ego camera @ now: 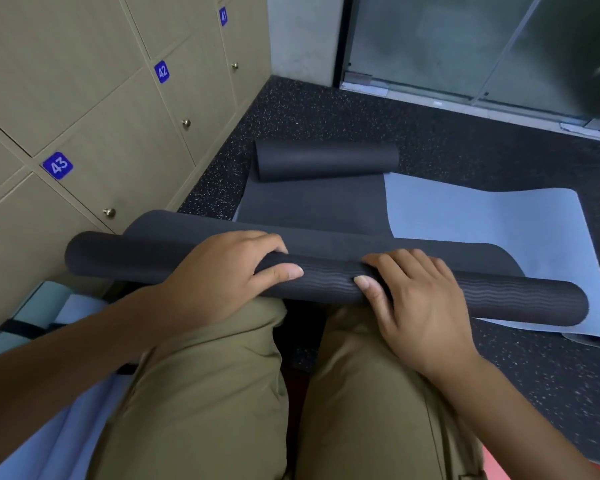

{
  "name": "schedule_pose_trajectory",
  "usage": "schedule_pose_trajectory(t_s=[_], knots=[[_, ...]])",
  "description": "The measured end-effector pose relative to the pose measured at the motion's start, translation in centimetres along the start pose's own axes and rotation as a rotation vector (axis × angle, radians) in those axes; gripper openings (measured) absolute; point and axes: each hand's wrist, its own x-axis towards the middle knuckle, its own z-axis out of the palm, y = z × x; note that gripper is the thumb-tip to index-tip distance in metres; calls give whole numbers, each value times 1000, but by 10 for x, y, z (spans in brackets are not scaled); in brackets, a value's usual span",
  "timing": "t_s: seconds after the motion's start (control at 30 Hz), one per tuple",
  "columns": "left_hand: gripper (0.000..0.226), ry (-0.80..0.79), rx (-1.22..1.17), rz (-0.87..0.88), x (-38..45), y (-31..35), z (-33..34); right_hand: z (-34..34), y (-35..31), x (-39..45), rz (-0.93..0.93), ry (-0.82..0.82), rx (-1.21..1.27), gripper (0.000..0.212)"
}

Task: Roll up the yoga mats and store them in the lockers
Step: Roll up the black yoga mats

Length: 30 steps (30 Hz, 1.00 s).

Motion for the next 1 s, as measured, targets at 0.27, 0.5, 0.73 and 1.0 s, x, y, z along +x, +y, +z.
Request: schedule_pose_trajectory(t_s=[0.27, 0.5, 0.73, 1.0], knots=[[48, 293, 211, 120, -6, 5, 18, -2, 9, 31, 76, -194, 33, 47], [61, 263, 288, 106, 2, 2, 27, 1, 13, 44, 119, -248, 49, 44], [68, 167, 214, -4, 29, -4, 15, 8, 10, 33, 25, -84, 11, 46], [54, 56, 121, -128, 48, -6, 7, 20, 10, 38, 34, -101, -99, 54]])
